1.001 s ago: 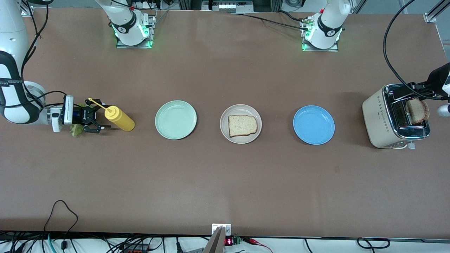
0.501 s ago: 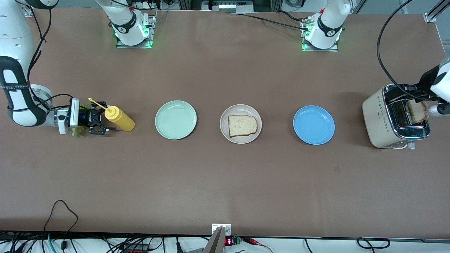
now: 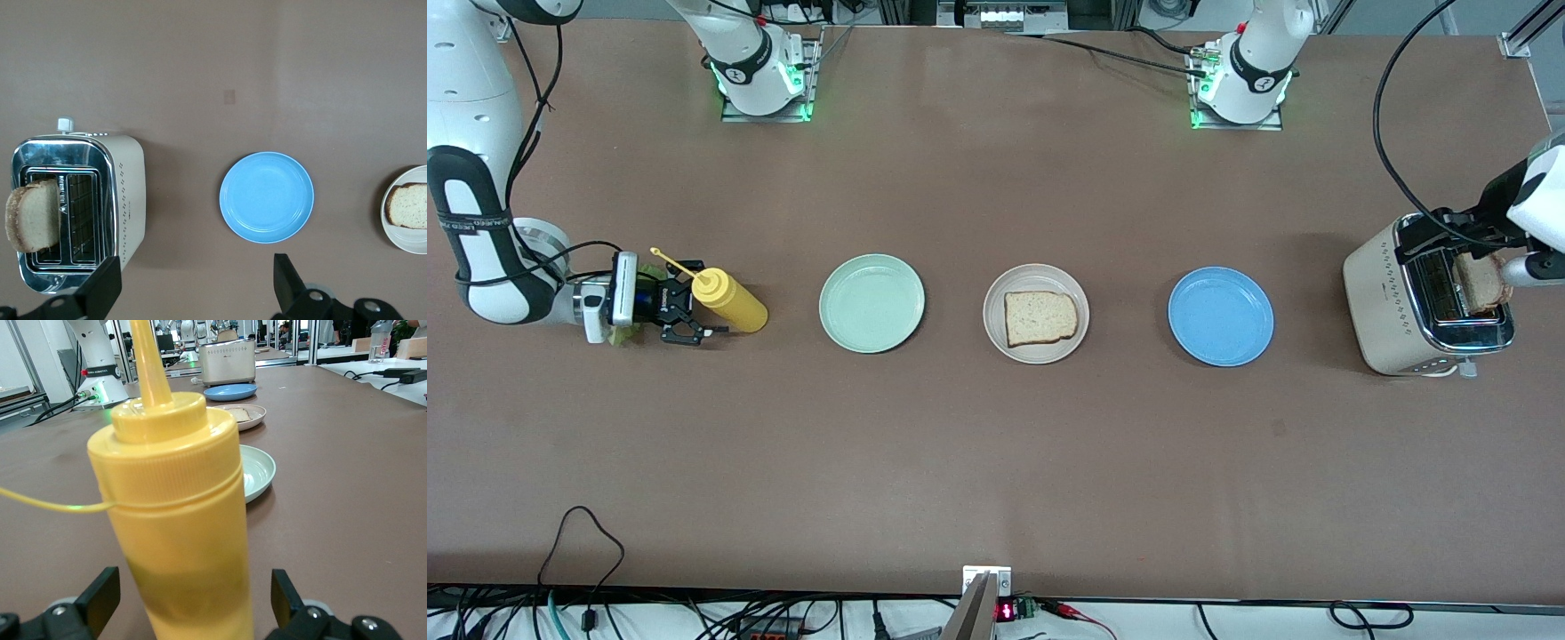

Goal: Make sandwich in beige plate with both arms

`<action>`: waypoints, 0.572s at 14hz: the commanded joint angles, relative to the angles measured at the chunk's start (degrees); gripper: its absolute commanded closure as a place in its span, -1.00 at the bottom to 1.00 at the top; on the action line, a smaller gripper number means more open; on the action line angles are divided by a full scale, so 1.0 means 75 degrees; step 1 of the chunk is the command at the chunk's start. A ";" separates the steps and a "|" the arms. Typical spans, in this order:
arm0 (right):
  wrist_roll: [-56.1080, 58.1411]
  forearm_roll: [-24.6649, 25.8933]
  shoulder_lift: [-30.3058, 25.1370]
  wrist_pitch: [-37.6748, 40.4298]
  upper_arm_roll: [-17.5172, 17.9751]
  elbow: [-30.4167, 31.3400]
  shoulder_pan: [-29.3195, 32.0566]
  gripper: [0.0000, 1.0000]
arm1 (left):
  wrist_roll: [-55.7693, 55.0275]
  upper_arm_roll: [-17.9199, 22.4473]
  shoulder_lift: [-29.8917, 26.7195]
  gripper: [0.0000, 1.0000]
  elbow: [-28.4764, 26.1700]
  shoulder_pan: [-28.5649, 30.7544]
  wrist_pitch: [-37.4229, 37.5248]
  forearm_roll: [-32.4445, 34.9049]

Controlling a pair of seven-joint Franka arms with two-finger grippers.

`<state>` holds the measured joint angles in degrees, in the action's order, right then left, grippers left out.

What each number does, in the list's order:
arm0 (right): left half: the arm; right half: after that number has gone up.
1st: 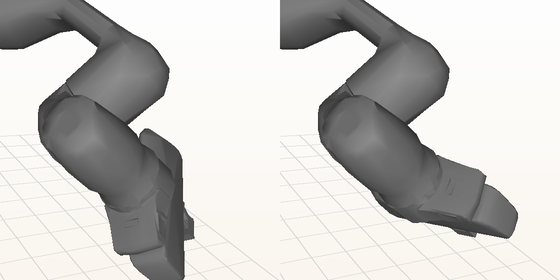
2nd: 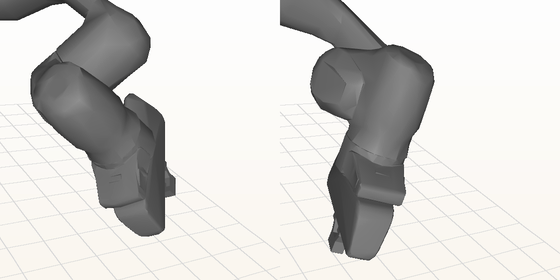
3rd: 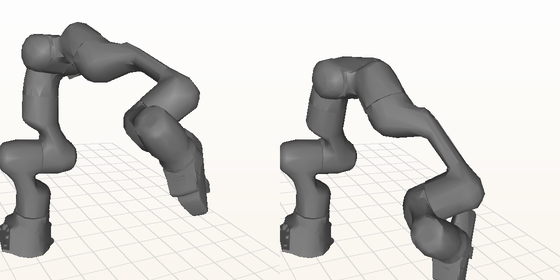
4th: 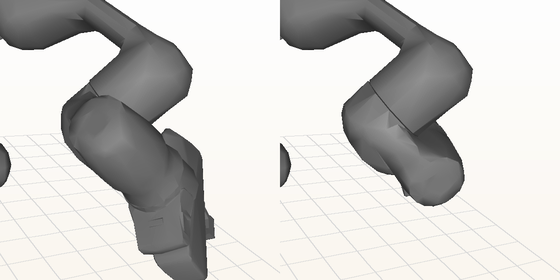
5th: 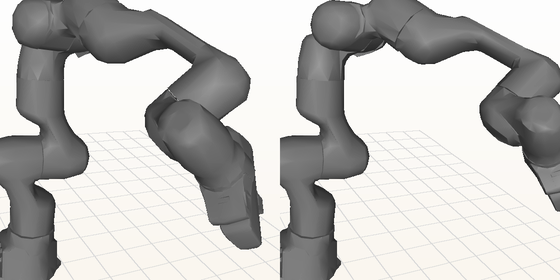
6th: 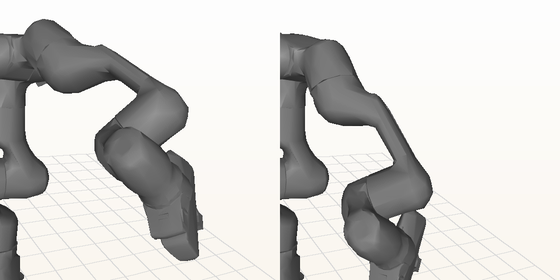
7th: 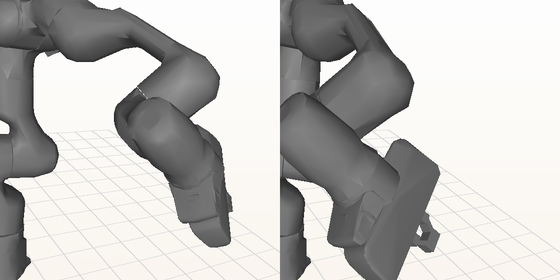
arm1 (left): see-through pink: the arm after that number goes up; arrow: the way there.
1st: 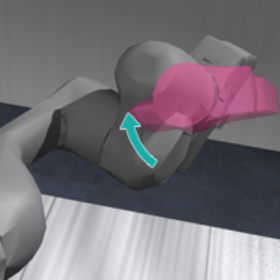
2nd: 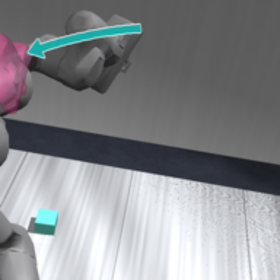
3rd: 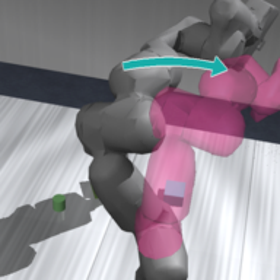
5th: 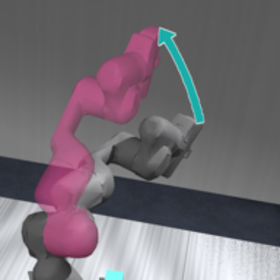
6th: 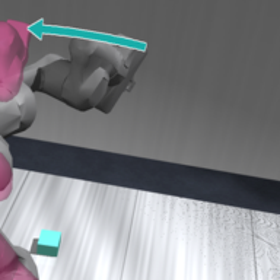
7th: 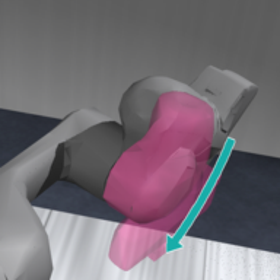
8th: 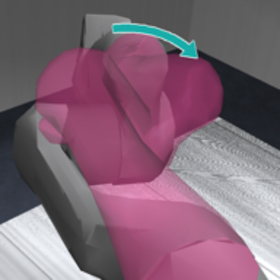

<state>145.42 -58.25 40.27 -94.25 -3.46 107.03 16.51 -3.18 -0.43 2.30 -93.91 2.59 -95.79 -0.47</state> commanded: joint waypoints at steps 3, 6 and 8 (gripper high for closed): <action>0.0122 -0.0156 0.0080 -0.0043 -0.0008 -0.0067 -0.0115 -0.81 | 0.0025 -0.0037 -0.0165 -1.00 0.0064 0.0088 0.0067 0.0051; 0.0122 -0.0144 0.0080 -0.0043 -0.0008 -0.0067 -0.0197 -0.03 | 0.0025 -0.0072 -0.0177 -1.00 0.0204 0.0076 0.0618 0.0051; 0.0110 -0.0144 0.0068 -0.0043 -0.0008 -0.0079 -0.0209 0.57 | 0.0025 -0.0037 -0.0166 -1.00 0.0450 0.0076 0.0783 0.0051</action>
<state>145.44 -58.37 40.28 -94.27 -3.44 106.94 15.45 -3.19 -0.48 1.47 -92.72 2.85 -92.09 -0.47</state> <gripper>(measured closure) 0.348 0.000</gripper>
